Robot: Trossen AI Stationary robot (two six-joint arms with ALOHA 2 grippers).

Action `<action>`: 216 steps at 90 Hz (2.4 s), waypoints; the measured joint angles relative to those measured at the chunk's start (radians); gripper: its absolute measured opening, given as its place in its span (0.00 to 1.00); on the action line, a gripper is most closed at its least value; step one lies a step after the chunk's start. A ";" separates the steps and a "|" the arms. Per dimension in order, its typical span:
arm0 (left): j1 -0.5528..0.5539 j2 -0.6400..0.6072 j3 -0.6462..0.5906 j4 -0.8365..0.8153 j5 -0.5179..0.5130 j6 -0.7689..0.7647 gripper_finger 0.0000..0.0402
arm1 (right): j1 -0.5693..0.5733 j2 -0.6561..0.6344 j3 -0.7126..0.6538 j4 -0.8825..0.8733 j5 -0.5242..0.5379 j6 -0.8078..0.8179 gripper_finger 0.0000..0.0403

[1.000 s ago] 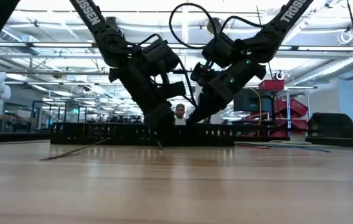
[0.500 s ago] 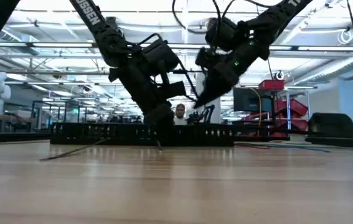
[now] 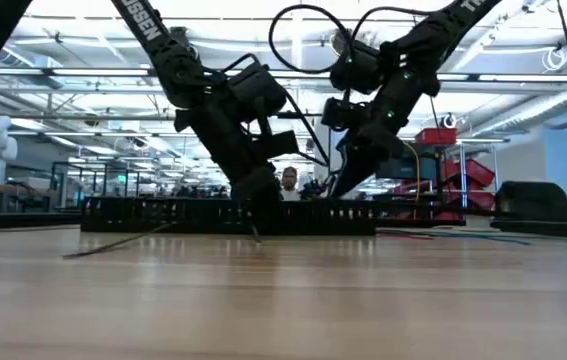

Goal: Ziptie cables
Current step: Close the black cable duct

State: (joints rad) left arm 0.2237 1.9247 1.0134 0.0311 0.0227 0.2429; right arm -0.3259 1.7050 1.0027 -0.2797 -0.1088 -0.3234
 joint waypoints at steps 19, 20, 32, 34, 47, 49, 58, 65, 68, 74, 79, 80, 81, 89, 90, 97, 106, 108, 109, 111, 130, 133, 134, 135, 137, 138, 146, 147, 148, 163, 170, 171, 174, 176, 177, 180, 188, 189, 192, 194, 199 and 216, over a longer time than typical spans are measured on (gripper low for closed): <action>0.000 0.000 -0.001 0.005 0.000 -0.005 0.58 | -0.001 0.062 0.005 0.050 -0.032 -0.014 0.00; 0.000 0.000 -0.001 0.005 0.000 -0.006 0.58 | -0.001 0.063 0.004 0.053 -0.032 -0.014 0.00; 0.000 0.000 -0.001 0.006 0.000 -0.006 0.58 | -0.001 0.066 0.003 0.069 -0.046 -0.013 0.00; 0.000 0.000 -0.001 0.006 0.000 -0.006 0.58 | -0.001 0.067 0.003 0.068 -0.049 -0.013 0.00; -0.001 0.001 0.005 0.001 -0.010 -0.011 0.58 | -0.001 0.069 0.002 0.066 -0.049 -0.010 0.00; -0.002 0.001 0.008 -0.002 -0.015 -0.015 0.58 | -0.001 0.069 0.002 0.066 -0.049 -0.007 0.00; -0.003 -0.011 0.016 -0.014 -0.023 -0.019 0.58 | -0.001 0.069 0.002 0.065 -0.050 -0.004 0.00; -0.003 -0.027 0.017 -0.023 -0.025 -0.021 0.58 | -0.001 0.070 0.002 0.065 -0.050 -0.002 0.00; -0.003 -0.029 0.017 -0.026 -0.027 -0.024 0.58 | -0.001 0.070 0.002 0.066 -0.050 0.001 0.00; -0.003 -0.036 0.017 -0.030 -0.033 -0.024 0.58 | 0.000 0.070 0.002 0.066 -0.051 0.001 0.00; -0.003 -0.040 0.017 -0.032 -0.038 -0.024 0.58 | 0.000 0.070 0.002 0.065 -0.052 0.001 0.00; -0.003 -0.040 0.017 -0.032 -0.038 -0.024 0.58 | 0.000 0.070 0.002 0.065 -0.052 0.001 0.00; -0.003 -0.040 0.017 -0.032 -0.039 -0.024 0.58 | 0.000 0.070 0.002 0.065 -0.052 0.001 0.00; -0.003 -0.041 0.017 -0.031 -0.039 -0.024 0.58 | 0.000 0.070 0.002 0.064 -0.052 0.009 0.00; -0.003 -0.041 0.017 -0.031 -0.039 -0.024 0.58 | 0.000 0.070 0.002 0.064 -0.052 0.009 0.00; 0.000 -0.043 0.017 -0.031 -0.042 -0.026 0.58 | 0.000 0.070 0.002 0.064 -0.051 0.015 0.00; 0.003 -0.038 0.017 -0.031 -0.053 -0.046 0.58 | 0.000 0.070 0.001 0.062 -0.046 0.016 0.00; 0.003 -0.037 0.017 -0.032 -0.052 -0.046 0.58 | 0.000 0.070 0.001 0.064 -0.045 0.016 0.00; 0.003 -0.035 0.018 -0.032 -0.052 -0.046 0.58 | 0.000 0.070 0.001 0.063 -0.045 0.016 0.00; 0.004 -0.031 0.019 -0.031 -0.051 -0.046 0.57 | 0.000 0.070 0.001 0.062 -0.044 0.016 0.00; 0.013 -0.027 0.021 -0.025 -0.009 -0.079 0.59 | 0.000 0.071 0.000 0.060 -0.042 0.024 0.00; 0.018 -0.027 0.021 -0.028 0.002 -0.080 0.61 | 0.000 0.071 0.000 0.061 -0.042 0.024 0.00; 0.020 -0.027 0.021 -0.030 0.005 -0.080 0.62 | 0.000 0.071 0.000 0.061 -0.043 0.024 0.00; 0.022 -0.027 0.021 -0.033 0.009 -0.080 0.63 | 0.000 0.071 0.000 0.061 -0.043 0.024 0.00; 0.026 -0.027 0.023 -0.037 0.019 -0.080 0.65 | 0.000 0.071 0.000 0.062 -0.044 0.024 0.00; 0.029 -0.027 0.024 -0.037 0.023 -0.080 0.66 | 0.000 0.071 0.000 0.062 -0.044 0.024 0.00; 0.047 -0.030 0.031 -0.054 0.042 -0.081 0.76 | 0.000 0.071 0.000 0.064 -0.047 0.024 0.00; 0.049 -0.030 0.031 -0.056 0.044 -0.081 0.77 | 0.000 0.071 0.000 0.065 -0.048 0.024 0.00; 0.050 -0.030 0.031 -0.058 0.045 -0.081 0.78 | 0.000 0.071 0.000 0.065 -0.048 0.024 0.00; 0.052 -0.030 0.030 -0.029 0.048 -0.083 0.87 | 0.000 0.071 0.000 0.064 -0.051 0.028 0.00; 0.047 -0.030 0.029 -0.001 0.048 -0.088 0.87 | 0.000 0.071 0.000 0.064 -0.051 0.033 0.00; 0.046 -0.030 0.028 0.004 0.048 -0.088 0.87 | 0.000 0.071 0.000 0.064 -0.051 0.034 0.00; 0.042 -0.030 0.028 0.020 0.050 -0.088 0.86 | 0.000 0.071 0.000 0.064 -0.051 0.034 0.00; 0.038 -0.030 0.028 0.031 0.051 -0.087 0.86 | 0.000 0.071 0.000 0.064 -0.051 0.034 0.00; 0.036 -0.030 0.028 0.037 0.052 -0.087 0.86 | 0.000 0.072 0.000 0.064 -0.051 0.034 0.00; 0.030 -0.030 0.028 0.055 0.054 -0.084 0.85 | 0.000 0.071 0.000 0.064 -0.051 0.034 0.00; 0.022 -0.030 0.027 0.077 0.057 -0.081 0.81 | 0.000 0.071 0.000 0.064 -0.051 0.034 0.00; 0.021 -0.030 0.027 0.077 0.057 -0.081 0.80 | 0.000 0.071 0.000 0.064 -0.051 0.034 0.00; 0.020 -0.030 0.026 0.076 0.057 -0.081 0.79 | 0.000 0.071 0.000 0.064 -0.051 0.035 0.00; 0.020 -0.030 0.026 0.076 0.057 -0.081 0.78 | 0.000 0.071 0.000 0.064 -0.051 0.035 0.00; 0.020 -0.025 0.026 0.077 0.057 -0.081 0.75 | 0.000 0.072 0.000 0.064 -0.050 0.035 0.00; 0.019 -0.003 0.024 0.073 0.055 -0.080 0.73 | 0.000 0.071 0.000 0.065 -0.051 0.044 0.00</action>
State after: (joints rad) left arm 0.2423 1.9212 1.0378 0.1045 0.0780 0.1627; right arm -0.3255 1.7763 1.0023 -0.2147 -0.1595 -0.2791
